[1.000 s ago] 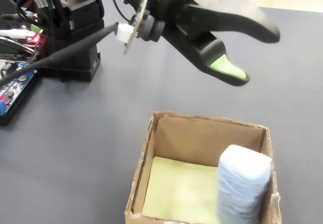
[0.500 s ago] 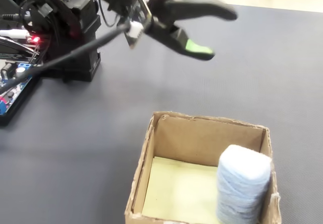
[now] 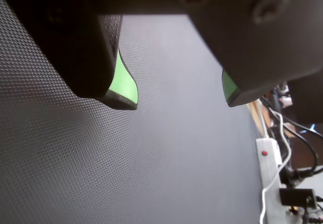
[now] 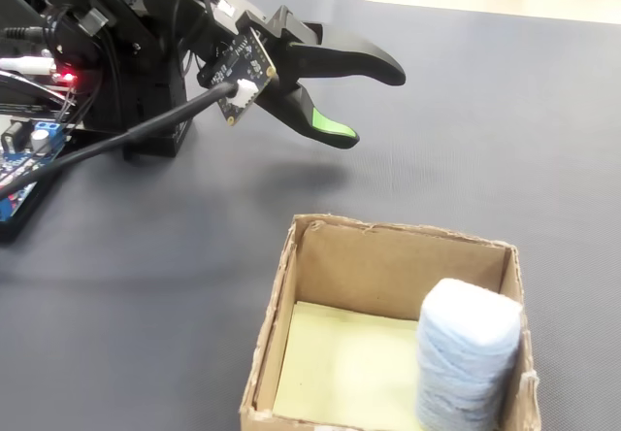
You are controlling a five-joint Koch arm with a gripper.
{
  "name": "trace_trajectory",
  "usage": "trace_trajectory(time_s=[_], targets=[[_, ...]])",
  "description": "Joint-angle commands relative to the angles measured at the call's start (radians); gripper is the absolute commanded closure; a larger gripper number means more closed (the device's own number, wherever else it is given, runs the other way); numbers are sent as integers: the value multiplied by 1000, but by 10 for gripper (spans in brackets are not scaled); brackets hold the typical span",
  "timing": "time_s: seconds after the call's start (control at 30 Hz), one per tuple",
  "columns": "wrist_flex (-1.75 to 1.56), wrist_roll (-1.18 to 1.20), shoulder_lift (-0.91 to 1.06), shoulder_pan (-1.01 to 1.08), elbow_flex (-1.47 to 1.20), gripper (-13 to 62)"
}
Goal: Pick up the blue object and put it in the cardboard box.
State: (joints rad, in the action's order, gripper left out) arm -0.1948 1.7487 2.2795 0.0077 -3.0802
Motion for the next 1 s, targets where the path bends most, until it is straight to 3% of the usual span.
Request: trace_trajectory(time_s=[0.0,0.2,0.97], targets=[[75,-2,89,-2,-38,154],[250,-6,91,-2,-38,153],[242,-6,89,9,-38,154]])
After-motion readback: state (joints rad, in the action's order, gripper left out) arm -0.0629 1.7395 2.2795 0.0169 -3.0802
